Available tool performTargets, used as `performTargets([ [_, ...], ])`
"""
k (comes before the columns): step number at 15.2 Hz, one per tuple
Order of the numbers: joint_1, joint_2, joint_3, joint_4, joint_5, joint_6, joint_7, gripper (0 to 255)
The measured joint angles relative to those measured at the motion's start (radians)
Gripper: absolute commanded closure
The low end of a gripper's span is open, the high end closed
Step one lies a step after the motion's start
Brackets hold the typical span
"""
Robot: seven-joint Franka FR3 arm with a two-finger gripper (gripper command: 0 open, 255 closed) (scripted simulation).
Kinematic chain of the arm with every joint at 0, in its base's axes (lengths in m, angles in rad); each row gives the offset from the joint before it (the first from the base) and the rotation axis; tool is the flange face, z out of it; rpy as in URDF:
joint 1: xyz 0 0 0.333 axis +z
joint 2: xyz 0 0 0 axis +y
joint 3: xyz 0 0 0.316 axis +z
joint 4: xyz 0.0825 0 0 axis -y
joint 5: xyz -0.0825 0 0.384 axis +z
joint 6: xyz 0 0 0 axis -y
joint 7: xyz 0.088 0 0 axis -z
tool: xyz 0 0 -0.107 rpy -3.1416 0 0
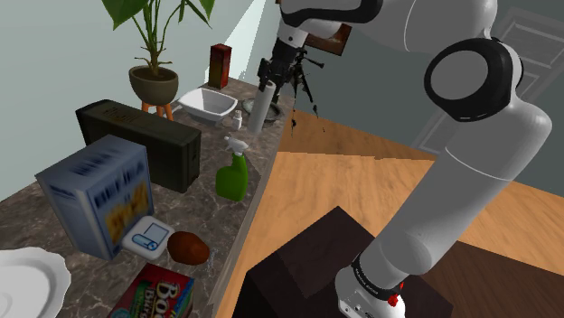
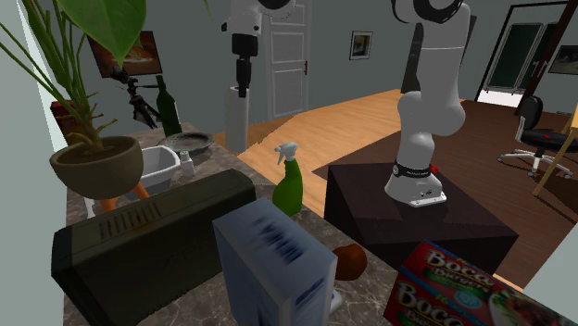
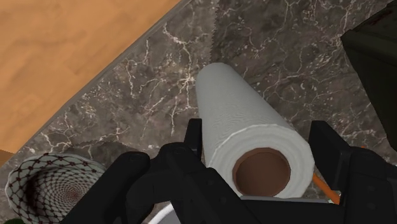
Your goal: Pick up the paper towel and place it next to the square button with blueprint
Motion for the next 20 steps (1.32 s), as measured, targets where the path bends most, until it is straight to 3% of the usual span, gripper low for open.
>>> performTargets([
  [20,-0.010,0.069,-0.005,0.363,0.004,-0.293,0.030,255],
])
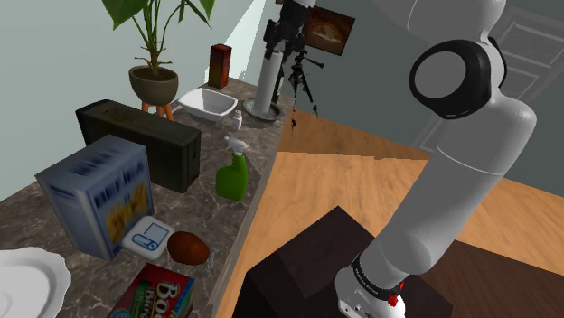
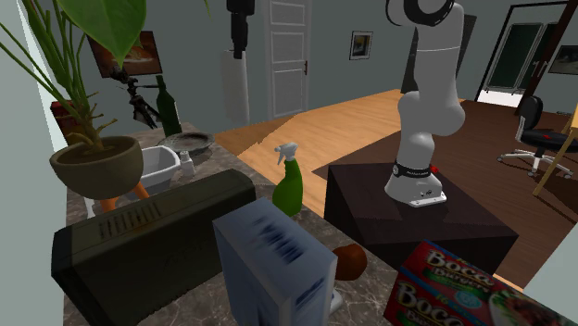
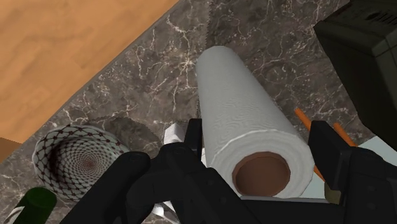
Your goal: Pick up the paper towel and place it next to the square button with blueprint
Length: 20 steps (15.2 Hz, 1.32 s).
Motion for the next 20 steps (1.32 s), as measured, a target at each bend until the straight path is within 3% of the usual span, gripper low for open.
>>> performTargets([
  [7,-0.007,0.049,-0.002,0.163,0.008,-0.114,0.011,255],
  [20,0.155,-0.143,0.126,-0.076,-0.046,-0.032,0.280,255],
])
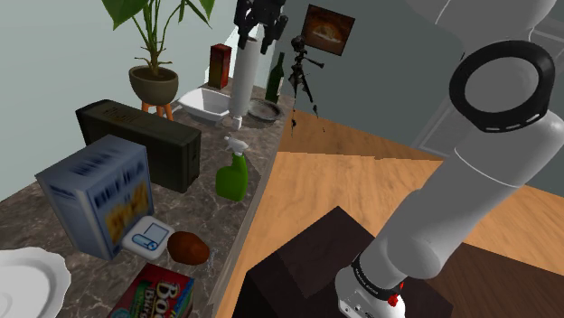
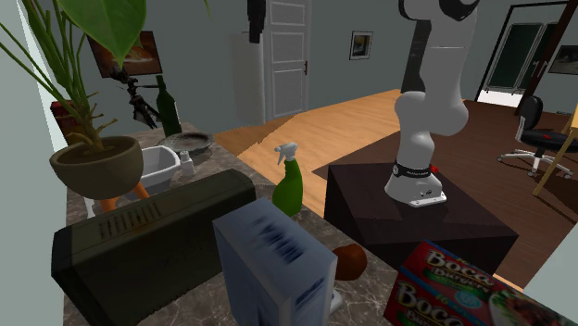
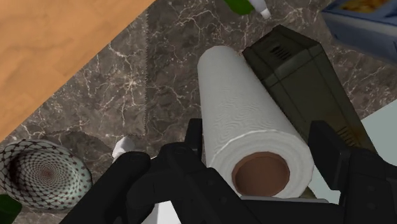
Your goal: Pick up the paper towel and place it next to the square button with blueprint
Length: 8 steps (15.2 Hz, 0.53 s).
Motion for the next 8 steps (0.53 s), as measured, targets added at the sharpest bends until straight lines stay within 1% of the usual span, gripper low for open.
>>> performTargets([
  [2,0.023,-0.024,0.024,-0.032,-0.005,0.012,0.045,255],
  [3,0.034,-0.019,0.037,-0.018,-0.008,0.006,0.070,255],
  [6,0.070,-0.056,0.077,-0.074,-0.015,0.032,0.144,255],
  [8,0.091,-0.059,0.102,-0.078,-0.020,0.037,0.188,255],
])
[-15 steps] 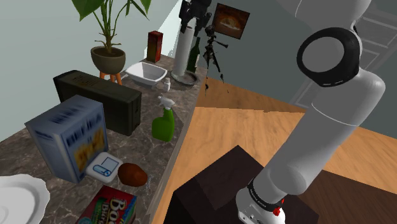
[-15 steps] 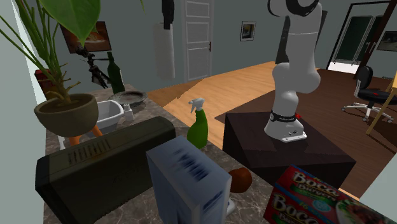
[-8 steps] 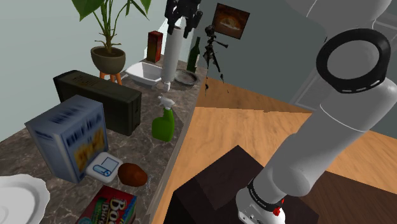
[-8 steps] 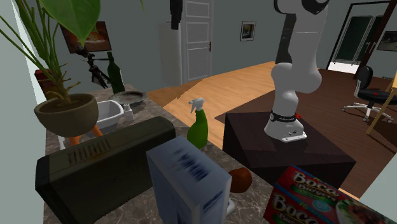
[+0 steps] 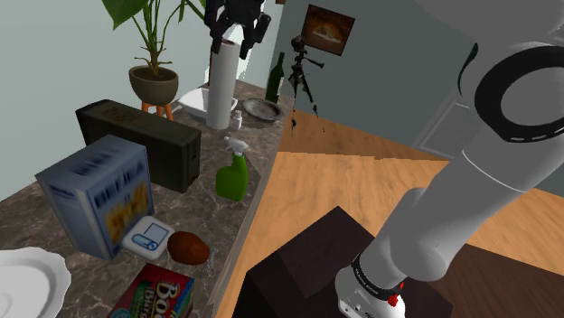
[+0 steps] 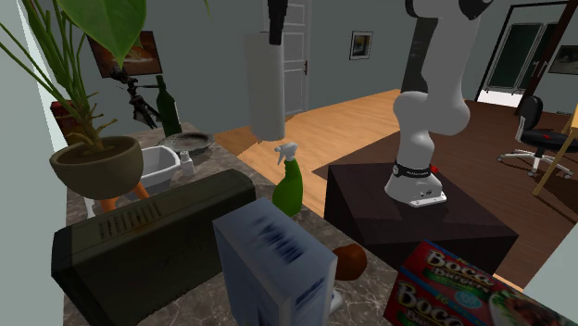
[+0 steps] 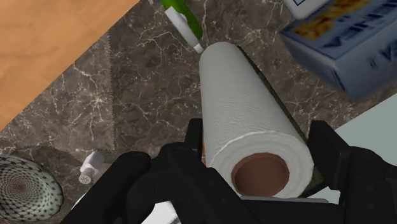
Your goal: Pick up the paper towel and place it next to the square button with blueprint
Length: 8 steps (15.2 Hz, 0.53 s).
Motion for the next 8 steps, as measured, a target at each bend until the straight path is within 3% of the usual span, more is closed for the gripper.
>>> performTargets([
  [8,0.092,0.029,0.108,0.041,-0.029,0.001,0.198,255],
])
